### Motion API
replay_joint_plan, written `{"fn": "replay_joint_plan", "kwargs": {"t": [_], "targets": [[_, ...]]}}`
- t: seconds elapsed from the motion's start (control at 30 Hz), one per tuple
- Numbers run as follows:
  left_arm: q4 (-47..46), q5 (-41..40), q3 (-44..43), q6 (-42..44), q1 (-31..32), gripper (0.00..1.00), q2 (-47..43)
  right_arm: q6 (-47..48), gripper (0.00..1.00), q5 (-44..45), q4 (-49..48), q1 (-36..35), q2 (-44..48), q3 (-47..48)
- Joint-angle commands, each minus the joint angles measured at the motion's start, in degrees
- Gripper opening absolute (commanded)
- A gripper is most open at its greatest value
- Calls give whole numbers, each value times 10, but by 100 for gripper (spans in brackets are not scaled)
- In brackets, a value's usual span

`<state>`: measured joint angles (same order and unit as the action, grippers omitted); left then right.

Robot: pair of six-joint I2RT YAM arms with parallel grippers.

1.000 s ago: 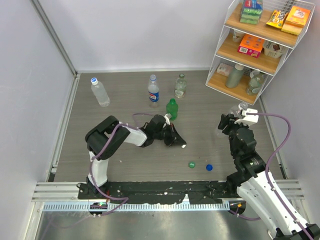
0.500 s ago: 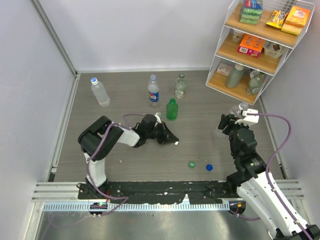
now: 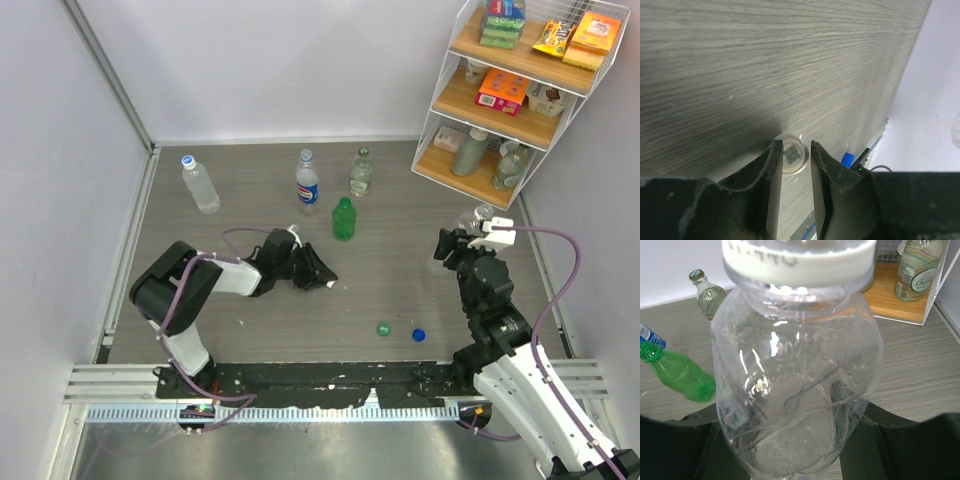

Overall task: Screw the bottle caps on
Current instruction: Adjust the bottle cap at the center of the board.

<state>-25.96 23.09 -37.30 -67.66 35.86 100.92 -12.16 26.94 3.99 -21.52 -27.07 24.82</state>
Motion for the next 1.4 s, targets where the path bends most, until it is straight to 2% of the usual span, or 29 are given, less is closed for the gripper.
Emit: {"fn": "replay_joint_plan", "kwargs": {"t": [0.0,0.13,0.23,0.3,0.37,0.53,0.83,0.9,0.97,1.03,1.2,1.3,1.37], "targets": [[107,-82,14,58,-12,34,-60,6,2,-7,-21,2,-5,20],[191,-127,0,90,-29,34,-91,6,2,-8,-21,2,-6,21],[249,-166,-20,118,-29,45,-110,7,2,-9,-21,2,-7,22],[294,-206,-30,134,-30,45,-122,7,2,-7,-20,2,-6,22],[308,-226,-27,141,-35,51,-135,7,3,-11,-18,2,-5,21],[365,-292,-34,156,-41,57,-158,7,3,-15,-17,2,-7,23],[423,-343,-22,161,-48,54,-189,5,2,-15,-12,2,-8,25],[432,-357,-19,163,-49,49,-194,3,2,-16,-10,2,-7,26],[414,-338,-14,172,-50,50,-202,5,2,-17,-10,2,-9,25],[378,-283,-5,186,-50,51,-211,4,2,-18,-12,2,-12,24],[321,-191,18,193,-50,47,-227,5,2,-22,-11,2,-18,26],[306,-193,30,186,-50,45,-227,3,2,-24,-11,2,-17,26],[338,-223,15,186,-50,38,-213,4,2,-24,-10,2,-18,26]]}}
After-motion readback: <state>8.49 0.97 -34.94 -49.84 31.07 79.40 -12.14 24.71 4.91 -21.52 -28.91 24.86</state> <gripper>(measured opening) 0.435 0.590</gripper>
